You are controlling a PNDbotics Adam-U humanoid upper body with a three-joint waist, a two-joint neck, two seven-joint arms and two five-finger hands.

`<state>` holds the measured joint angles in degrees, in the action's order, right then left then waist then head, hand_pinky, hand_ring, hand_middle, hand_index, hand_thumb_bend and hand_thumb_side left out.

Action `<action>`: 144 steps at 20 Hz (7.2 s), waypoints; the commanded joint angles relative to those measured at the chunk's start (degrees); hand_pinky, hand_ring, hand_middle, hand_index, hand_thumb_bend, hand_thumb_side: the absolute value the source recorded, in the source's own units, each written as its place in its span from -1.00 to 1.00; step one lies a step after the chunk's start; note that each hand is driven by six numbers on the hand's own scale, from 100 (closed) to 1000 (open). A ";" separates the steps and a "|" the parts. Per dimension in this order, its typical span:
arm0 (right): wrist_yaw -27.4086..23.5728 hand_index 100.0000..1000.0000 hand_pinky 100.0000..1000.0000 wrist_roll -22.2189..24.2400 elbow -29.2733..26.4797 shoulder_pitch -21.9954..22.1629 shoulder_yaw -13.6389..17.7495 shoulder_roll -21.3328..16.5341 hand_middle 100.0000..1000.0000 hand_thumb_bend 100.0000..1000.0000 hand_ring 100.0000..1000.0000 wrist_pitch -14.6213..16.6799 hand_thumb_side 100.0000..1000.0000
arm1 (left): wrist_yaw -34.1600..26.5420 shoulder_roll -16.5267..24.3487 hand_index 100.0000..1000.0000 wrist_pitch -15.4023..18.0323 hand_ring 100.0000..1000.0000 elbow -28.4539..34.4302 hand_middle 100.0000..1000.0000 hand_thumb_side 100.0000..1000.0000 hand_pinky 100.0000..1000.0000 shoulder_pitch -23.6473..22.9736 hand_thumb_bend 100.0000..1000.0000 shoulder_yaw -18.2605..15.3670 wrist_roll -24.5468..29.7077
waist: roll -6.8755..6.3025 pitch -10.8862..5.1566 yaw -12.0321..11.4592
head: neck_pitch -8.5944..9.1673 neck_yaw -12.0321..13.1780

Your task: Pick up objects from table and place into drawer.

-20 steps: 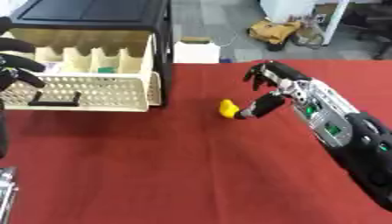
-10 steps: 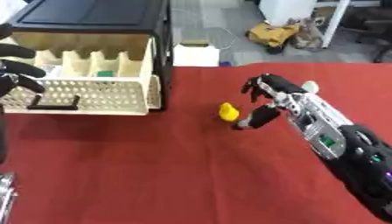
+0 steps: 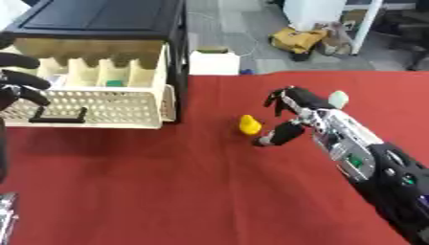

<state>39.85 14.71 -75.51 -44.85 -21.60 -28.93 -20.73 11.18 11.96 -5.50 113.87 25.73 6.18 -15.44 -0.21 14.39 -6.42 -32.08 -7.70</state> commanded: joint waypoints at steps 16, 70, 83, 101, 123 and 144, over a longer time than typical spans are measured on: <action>0.06 0.53 0.36 -3.14 -0.44 -2.51 -0.78 1.84 -0.13 0.12 0.45 -1.41 -0.32 | -0.13 -0.15 0.62 0.00 -0.08 0.72 0.06 1.00 -0.29 0.28 -1.00 0.20 0.55 | -0.40 -0.26 -0.38 | 1.75 -2.41; 0.68 0.49 0.33 -8.24 11.83 -4.19 2.83 6.59 -0.15 -0.22 0.42 -1.34 -0.64 | 0.33 -1.57 0.59 0.09 -0.06 0.72 0.07 1.00 -0.30 -0.56 -1.00 1.06 2.36 | -1.62 1.28 -1.87 | 5.10 -4.83; -0.55 0.48 0.31 -8.19 12.35 -4.32 3.05 6.62 -0.16 -0.68 0.42 -2.28 -0.68 | 0.24 -1.72 0.59 0.13 -0.06 0.72 0.07 1.00 -0.30 -0.55 -1.00 1.13 2.56 | -1.48 1.29 -1.79 | 5.34 -4.91; -0.75 0.36 0.28 -10.46 12.08 -4.28 2.99 6.76 -0.25 -0.73 0.36 -2.31 -0.74 | 0.19 -1.85 0.59 0.09 -0.06 0.72 0.08 1.00 -0.30 -0.63 -1.00 1.17 3.17 | -1.48 1.36 -1.88 | 5.65 -5.36; 0.27 0.18 0.22 -15.11 12.62 -4.27 2.98 7.20 -0.32 -0.79 0.30 -1.07 -0.88 | 0.27 -2.03 0.59 -0.09 -0.05 0.72 0.08 1.00 -0.30 -0.82 -1.00 1.24 4.36 | -1.33 1.48 -1.86 | 5.96 -5.55; -2.12 -0.16 0.14 -18.42 11.78 -4.15 2.94 6.95 -0.50 -0.78 0.22 -0.97 -1.00 | 0.16 -2.13 0.59 -0.05 -0.05 0.72 0.08 1.00 -0.29 -0.95 -1.00 1.23 4.86 | -1.36 1.27 -2.01 | 6.03 -5.94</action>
<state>38.21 -3.40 -62.50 -48.11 -18.76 -20.92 -21.66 11.23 9.48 -5.60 113.87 24.27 7.57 -10.73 -1.61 16.80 -8.42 -26.62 -13.51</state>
